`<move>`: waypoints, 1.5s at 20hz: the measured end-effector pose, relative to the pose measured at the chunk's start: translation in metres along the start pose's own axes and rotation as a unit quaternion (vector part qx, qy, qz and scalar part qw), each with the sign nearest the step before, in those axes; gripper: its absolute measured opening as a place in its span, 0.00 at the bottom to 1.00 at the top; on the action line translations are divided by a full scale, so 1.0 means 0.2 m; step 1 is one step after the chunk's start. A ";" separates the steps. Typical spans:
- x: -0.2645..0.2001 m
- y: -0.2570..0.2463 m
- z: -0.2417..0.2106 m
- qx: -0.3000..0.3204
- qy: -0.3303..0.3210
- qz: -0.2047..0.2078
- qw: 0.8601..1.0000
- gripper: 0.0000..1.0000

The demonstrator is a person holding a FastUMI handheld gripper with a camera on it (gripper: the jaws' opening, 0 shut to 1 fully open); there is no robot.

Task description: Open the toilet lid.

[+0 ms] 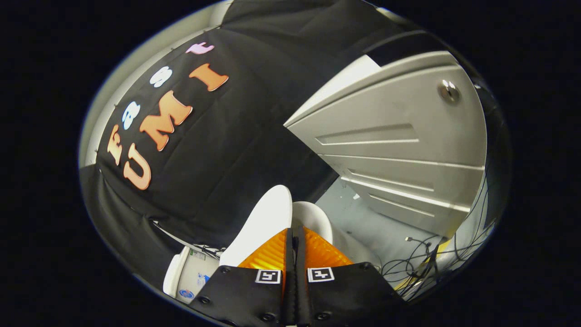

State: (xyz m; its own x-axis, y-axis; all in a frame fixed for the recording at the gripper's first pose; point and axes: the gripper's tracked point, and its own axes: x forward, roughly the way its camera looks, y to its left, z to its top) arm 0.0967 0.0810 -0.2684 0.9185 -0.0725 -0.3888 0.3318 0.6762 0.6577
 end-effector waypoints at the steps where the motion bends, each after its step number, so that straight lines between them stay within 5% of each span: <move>1: 0.01 0.03 0.05 -0.012 -0.017 0.004 1.000 0.08; 11: -0.07 0.42 0.21 -0.143 -0.028 0.031 0.989 0.08; 20: -0.15 0.91 0.27 -0.178 -0.020 0.121 0.976 0.08; 30: -0.22 1.35 0.19 -0.223 -0.004 0.148 0.964 0.08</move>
State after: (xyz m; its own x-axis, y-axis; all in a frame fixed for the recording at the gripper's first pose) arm 0.1546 0.2383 -0.0490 0.9610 0.1678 -0.2197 -0.0692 0.9155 0.3964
